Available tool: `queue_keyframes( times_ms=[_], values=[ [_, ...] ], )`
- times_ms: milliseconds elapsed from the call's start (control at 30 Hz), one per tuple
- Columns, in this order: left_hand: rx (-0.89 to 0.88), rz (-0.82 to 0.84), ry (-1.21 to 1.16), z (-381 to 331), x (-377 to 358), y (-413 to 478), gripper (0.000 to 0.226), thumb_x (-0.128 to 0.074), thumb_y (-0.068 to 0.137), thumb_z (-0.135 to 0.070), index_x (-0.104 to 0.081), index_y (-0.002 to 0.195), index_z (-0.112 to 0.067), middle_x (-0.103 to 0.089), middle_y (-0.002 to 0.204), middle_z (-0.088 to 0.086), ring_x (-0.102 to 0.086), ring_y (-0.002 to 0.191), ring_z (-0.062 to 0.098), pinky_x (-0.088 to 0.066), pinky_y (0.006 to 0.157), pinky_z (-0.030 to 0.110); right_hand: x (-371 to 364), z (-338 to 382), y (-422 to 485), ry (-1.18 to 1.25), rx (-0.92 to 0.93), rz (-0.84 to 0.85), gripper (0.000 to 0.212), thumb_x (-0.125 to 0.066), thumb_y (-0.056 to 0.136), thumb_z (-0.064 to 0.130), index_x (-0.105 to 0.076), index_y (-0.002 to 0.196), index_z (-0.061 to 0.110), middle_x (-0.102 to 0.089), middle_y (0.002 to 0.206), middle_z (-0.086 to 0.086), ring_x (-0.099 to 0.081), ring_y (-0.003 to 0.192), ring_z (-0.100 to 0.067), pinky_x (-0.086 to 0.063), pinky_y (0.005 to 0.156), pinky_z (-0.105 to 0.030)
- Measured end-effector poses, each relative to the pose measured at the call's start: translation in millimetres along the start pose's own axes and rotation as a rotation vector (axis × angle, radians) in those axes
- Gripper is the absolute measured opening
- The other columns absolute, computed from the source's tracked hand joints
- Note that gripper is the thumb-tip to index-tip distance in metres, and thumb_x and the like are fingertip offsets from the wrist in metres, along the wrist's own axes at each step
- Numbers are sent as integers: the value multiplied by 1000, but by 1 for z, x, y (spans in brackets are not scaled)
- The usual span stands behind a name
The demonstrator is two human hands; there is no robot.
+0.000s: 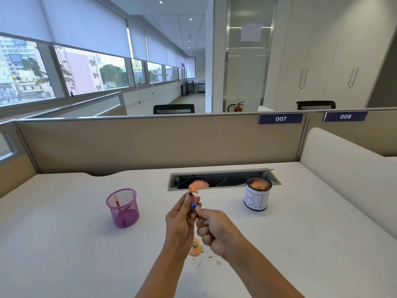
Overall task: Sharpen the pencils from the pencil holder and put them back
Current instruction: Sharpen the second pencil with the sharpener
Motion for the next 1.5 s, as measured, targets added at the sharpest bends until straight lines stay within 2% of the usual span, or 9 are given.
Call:
queue_keyframes(
  times_ms=[233, 400, 567, 700, 800, 900, 1100, 1300, 1500],
  values=[
    [130, 57, -207, 10, -5, 0, 21, -57, 74, -26, -70, 83, -13, -64, 75, 7, -66, 66, 14, -56, 56, 21, 0, -4, 3, 654, -252, 251, 46, -37, 101, 21, -55, 65, -3, -34, 36, -2, -30, 19, -7, -21, 17, -13],
    [104, 90, -138, 11, 0, 2, 27, -56, 73, -28, -67, 91, -12, -64, 83, 10, -67, 73, 17, -58, 65, 23, 9, -9, 9, 663, -256, 352, 46, -36, 100, 21, -59, 69, -4, -34, 39, -1, -31, 23, -7, -22, 20, -13],
    [16, 17, 7, 9, 7, 4, 19, -48, 89, -14, -66, 90, -11, -72, 73, 4, -68, 69, 16, -57, 68, 25, 18, -4, 8, 20, -3, 160, 6, -51, 93, 6, -52, 87, 5, -49, 58, -2, -41, 42, -4, -32, 34, -11],
    [-43, 0, 48, 11, 10, 2, 17, -49, 87, -6, -65, 91, -10, -74, 71, 1, -69, 68, 11, -56, 69, 22, 21, -8, 12, -725, 458, -196, 6, -58, 91, 18, -57, 88, 13, -56, 72, 3, -52, 59, -6, -44, 53, -14],
    [-80, -41, 35, 15, 10, 2, 17, -51, 87, -4, -65, 96, -8, -74, 73, -1, -69, 71, 12, -55, 74, 21, 16, -20, 14, -1177, 747, -385, 22, -46, 97, 24, -61, 87, 11, -47, 73, 7, -43, 64, -9, -31, 50, -8],
    [-92, -50, 48, 20, 8, 0, 17, -50, 88, -6, -66, 93, -11, -74, 74, -2, -70, 72, 10, -54, 76, 22, 9, -26, 8, -1310, 819, -486, 29, -44, 89, 25, -56, 64, 18, -36, 55, 11, -30, 48, -6, -6, 36, -8],
    [-47, -5, 32, 21, 11, -2, 20, -45, 90, -6, -65, 92, -9, -73, 73, 0, -69, 64, 9, -57, 61, 18, 17, -34, 21, -938, 607, -353, 33, -38, 100, 26, -46, 70, 17, -39, 56, 11, -36, 50, -5, -29, 46, -16],
    [32, 36, 30, 25, 13, 2, 21, -44, 91, -11, -64, 97, -9, -74, 73, 1, -70, 67, 13, -56, 68, 23, 16, -28, 12, -146, 162, -107, 37, -43, 99, 21, -52, 65, 11, -33, 40, 9, -23, 33, -2, -20, 31, -12],
    [143, 26, -88, 33, 18, 1, 23, -45, 91, -16, -67, 91, -10, -72, 72, 6, -70, 70, 16, -56, 71, 27, 16, -29, 9, 354, -149, 72, 37, -41, 100, 19, -51, 67, 4, -32, 36, 5, -24, 25, -1, -18, 21, -9]
  ],
)
Point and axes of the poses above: each hand's wrist, its own y-axis towards the middle knuckle, its own x-axis out of the back of the hand, z = x × y, the point moved 2 cm from there along y, towards the middle knuckle
